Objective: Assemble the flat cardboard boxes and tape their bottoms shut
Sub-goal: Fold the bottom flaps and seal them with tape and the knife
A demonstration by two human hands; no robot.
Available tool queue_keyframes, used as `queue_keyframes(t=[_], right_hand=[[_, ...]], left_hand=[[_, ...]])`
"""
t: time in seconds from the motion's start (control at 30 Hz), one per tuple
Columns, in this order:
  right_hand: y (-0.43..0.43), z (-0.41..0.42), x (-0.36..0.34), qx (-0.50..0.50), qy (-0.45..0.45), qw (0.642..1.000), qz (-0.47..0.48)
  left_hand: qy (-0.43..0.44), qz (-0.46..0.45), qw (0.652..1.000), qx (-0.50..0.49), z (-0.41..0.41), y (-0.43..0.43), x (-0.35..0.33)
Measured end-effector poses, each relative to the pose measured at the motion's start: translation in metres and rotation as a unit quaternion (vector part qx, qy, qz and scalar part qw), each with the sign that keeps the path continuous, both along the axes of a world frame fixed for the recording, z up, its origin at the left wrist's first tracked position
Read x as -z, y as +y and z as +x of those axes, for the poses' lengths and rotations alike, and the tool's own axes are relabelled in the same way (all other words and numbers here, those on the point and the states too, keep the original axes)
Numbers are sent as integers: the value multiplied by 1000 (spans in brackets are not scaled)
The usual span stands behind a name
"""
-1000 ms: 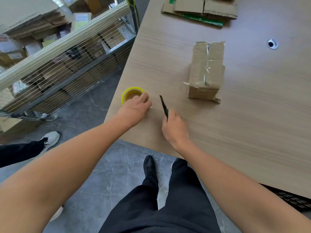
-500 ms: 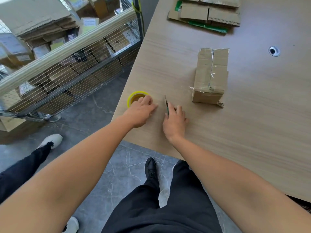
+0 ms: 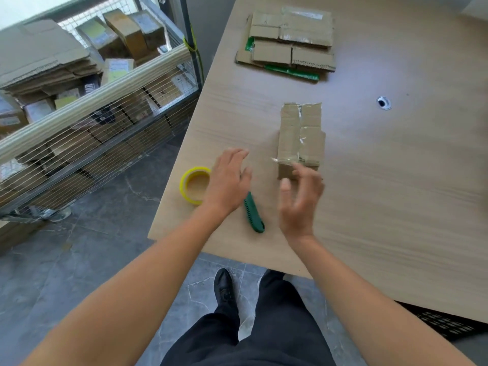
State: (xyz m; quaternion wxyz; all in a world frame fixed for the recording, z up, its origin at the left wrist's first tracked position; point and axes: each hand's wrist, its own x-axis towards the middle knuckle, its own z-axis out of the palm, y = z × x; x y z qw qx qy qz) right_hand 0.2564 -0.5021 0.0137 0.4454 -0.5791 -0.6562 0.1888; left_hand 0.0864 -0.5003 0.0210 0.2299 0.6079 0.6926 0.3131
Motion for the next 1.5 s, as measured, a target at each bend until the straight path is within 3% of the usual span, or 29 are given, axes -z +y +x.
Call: queue_keyframes(t=[0.1, 0.27, 0.37, 0.63, 0.7, 0.8, 0.93, 1.03, 1.1, 1.17, 1.3, 1.5], right_hand=[[43, 41, -12, 29, 91, 995, -18], [102, 58, 1, -51, 130, 971, -194], [114, 61, 19, -110, 146, 951, -248], [122, 75, 51, -86, 219, 937, -257], [128, 77, 49, -94, 207, 936, -267], [131, 86, 40, -133, 188, 928, -292], [152, 105, 14, -141, 197, 901, -361], [173, 108, -19, -146, 280, 850, -422], [181, 108, -39, -151, 323, 836, -417], [188, 113, -59, -136, 350, 846, -379], [195, 134, -76, -127, 386, 843, -351], [173, 158, -60, -148, 328, 844, -398]], left_hand=[[-112, -3, 994, -12, 55, 30, -10], [-237, -68, 965, -94, 106, 75, 5], [-330, -67, 932, -133, 114, 94, 19], [-466, 23, 855, -226, 149, 117, 39], [-475, -15, 848, -232, 145, 122, 38], [-447, -101, 873, -166, 131, 123, 27], [-475, -167, 857, -110, 113, 127, 0], [-451, -199, 860, -133, 110, 135, -25], [-446, -197, 863, -132, 116, 139, -39], [-464, -148, 863, -133, 121, 143, -47], [-546, -61, 826, -126, 125, 137, -54], [-472, -152, 859, -125, 144, 121, -38]])
